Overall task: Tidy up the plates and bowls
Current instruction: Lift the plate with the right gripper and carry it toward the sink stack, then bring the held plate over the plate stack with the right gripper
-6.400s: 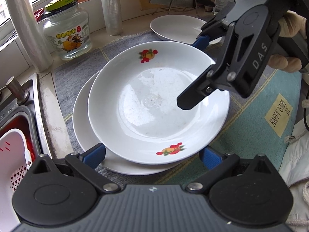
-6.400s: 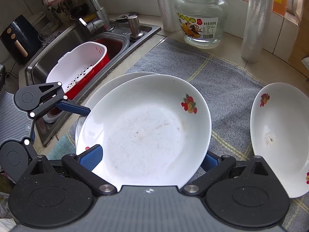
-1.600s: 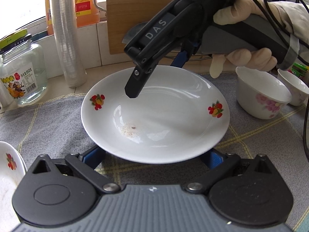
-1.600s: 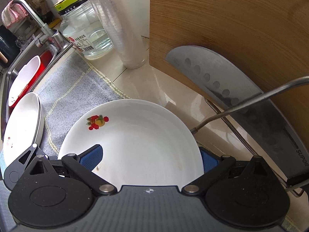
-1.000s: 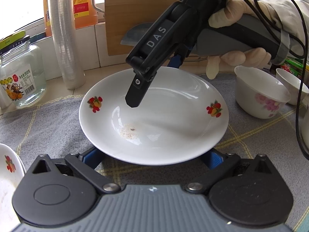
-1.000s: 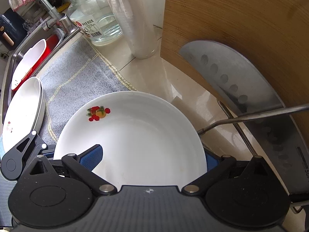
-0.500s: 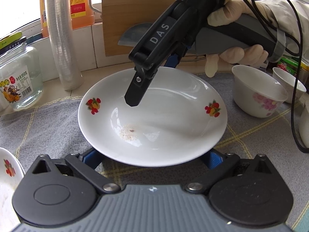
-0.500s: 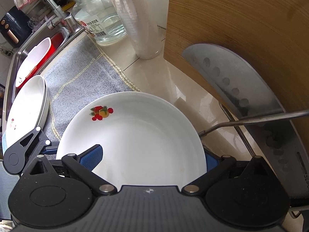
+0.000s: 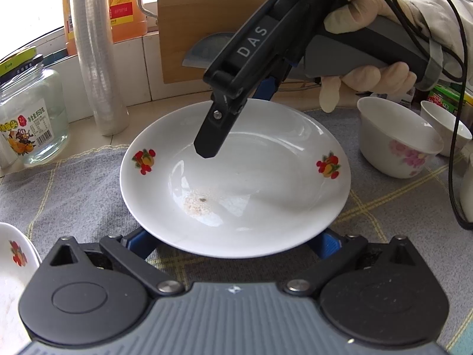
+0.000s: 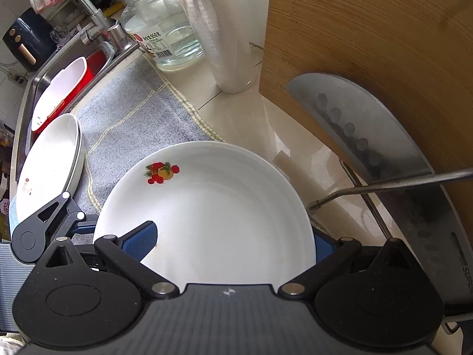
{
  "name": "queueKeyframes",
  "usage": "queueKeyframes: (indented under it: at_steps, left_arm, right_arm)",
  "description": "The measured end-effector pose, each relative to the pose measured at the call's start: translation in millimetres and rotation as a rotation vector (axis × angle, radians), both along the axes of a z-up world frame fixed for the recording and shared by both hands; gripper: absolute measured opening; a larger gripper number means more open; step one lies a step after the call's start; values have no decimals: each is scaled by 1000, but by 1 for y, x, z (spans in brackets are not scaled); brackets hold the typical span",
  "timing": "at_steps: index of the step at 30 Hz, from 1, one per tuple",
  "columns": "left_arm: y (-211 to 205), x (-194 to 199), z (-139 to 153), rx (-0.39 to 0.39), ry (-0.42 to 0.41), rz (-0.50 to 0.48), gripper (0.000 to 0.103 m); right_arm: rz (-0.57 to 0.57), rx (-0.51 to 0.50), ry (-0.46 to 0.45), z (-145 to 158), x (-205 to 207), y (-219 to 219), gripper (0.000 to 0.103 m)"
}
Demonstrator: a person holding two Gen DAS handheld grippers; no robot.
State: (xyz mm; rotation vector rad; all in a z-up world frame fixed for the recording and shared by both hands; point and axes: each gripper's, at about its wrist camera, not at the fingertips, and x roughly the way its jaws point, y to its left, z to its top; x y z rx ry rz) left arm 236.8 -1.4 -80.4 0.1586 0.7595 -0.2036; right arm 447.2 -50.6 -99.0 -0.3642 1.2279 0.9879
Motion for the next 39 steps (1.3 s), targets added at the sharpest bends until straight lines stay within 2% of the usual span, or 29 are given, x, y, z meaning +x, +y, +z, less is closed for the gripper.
queueKeyframes:
  at_steps: [11,18,28,39]
  left_arm:
    - [-2,-1,1,15,-3,4,102]
    - [-2,-5,4,37,7,2,102]
    - [-2,-18,13,47,18,-9,102]
    - [8,-36,32,24,18,5,102]
  right_arm:
    - [1,17,0,0,5,0,103]
    - [-10,61,49,6,5,-7,103]
    - [-6,68,64,9,-7,-10,103]
    - [19,92,35,34,-35,-6,103]
